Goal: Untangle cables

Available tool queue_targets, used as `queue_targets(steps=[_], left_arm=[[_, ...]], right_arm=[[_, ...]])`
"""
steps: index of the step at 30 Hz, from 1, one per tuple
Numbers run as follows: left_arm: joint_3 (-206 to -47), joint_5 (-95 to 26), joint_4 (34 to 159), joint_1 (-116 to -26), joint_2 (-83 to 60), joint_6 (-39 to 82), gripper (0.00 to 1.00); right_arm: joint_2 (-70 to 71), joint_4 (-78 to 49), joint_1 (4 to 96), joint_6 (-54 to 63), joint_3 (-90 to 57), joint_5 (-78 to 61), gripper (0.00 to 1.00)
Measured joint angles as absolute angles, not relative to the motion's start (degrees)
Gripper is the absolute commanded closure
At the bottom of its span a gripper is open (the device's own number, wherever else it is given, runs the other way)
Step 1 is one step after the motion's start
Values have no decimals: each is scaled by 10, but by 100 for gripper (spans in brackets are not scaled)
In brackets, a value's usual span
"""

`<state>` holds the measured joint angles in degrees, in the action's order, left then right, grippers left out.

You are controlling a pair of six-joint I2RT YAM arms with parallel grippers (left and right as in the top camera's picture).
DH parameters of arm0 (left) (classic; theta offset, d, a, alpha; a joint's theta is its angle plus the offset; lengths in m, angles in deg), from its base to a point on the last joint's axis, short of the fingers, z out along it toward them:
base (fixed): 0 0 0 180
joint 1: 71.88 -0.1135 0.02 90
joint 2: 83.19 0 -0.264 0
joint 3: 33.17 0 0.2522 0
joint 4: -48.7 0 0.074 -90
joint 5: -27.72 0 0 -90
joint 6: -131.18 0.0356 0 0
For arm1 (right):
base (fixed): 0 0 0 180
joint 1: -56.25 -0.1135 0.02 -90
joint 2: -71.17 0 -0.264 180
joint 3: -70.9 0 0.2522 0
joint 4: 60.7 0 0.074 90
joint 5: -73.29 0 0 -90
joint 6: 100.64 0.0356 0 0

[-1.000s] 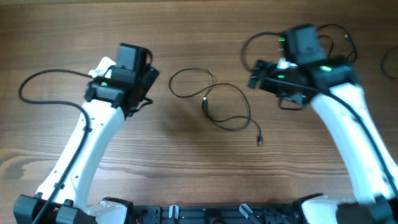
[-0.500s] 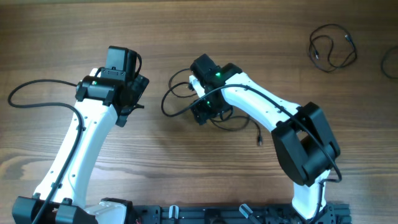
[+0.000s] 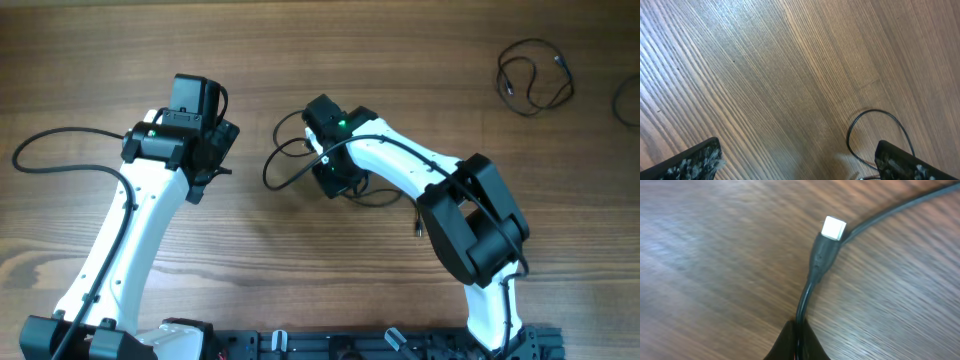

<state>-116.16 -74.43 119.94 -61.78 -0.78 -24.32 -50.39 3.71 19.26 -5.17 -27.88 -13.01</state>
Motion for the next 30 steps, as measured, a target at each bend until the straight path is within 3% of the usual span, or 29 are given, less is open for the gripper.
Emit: queue_targets(steps=[4,9,14,22,27,30], left_arm=[[-1162,-744,1199,-618,-8,-243,0],[-1162,-744,1199,-618,-8,-243,0],[-1162,-744,1199,-618,-8,-243,0],[-1162,-744,1199,-618,-8,-243,0],[-1162,-744,1200,-618,-8,-243,0],[-1162,-744,1199,-618,-8,-243,0]], right_arm=[[-503,73,207,24,-281,-199,95],[-487,131,287,25,-274,-287,96],[-367,161,355,53,-273,-299,95],[-107,220,610,76,-273,-300,96],[-98,235,784,133,-273,-310,96],[-98,233,826,223,-273,-351,96]])
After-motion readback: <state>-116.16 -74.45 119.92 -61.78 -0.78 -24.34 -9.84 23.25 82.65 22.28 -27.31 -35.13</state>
